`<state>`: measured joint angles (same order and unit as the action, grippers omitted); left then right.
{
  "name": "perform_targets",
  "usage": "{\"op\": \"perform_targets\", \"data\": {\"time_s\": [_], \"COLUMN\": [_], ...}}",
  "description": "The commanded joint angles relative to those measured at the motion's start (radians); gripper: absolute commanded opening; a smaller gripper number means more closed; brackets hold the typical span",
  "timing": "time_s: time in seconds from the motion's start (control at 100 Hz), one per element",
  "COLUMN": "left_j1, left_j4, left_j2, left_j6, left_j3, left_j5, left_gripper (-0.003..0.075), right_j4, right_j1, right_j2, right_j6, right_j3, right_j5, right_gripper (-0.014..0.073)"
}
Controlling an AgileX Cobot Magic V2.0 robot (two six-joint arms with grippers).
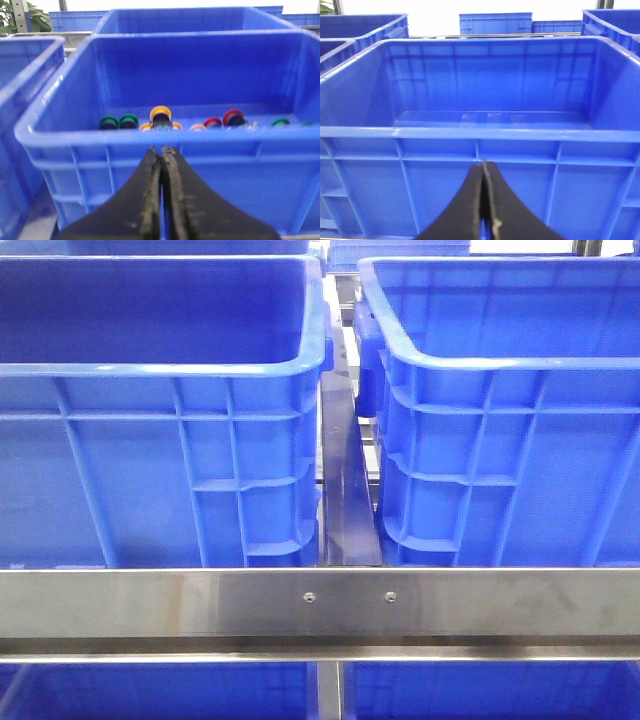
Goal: Pick red and yellow buttons and place in box
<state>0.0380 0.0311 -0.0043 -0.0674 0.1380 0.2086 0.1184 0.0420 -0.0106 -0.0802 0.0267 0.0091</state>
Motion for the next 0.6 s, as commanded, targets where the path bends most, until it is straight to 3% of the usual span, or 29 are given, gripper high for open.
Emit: {"op": "perform_targets", "data": {"time_s": [0.0, 0.43, 0.59], "left_j1": [-0.002, -0.002, -0.002], "left_j4": [-0.011, -0.004, -0.010], "left_j2": [0.033, 0.466, 0.627], "left_j6": [-0.008, 0.056, 0.056], "left_j3": [0.118, 0.627, 0.732], "left_j5": [0.012, 0.450, 0.493], "left_gripper": [-0.0019, -0.0019, -0.0019], "right_j4": [-0.009, -0.009, -0.009], "right_j1": [-0.006, -0.006, -0.006], "right_j2": [-0.025, -0.025, -0.025], "right_j6": [-0.003, -0.003, -0.003], "right_j3": [-0.019, -0.019, -0.019], "right_j5": [-0.075, -0.075, -0.075], "right_gripper": [-0.0068, -0.0068, -0.0068]}}
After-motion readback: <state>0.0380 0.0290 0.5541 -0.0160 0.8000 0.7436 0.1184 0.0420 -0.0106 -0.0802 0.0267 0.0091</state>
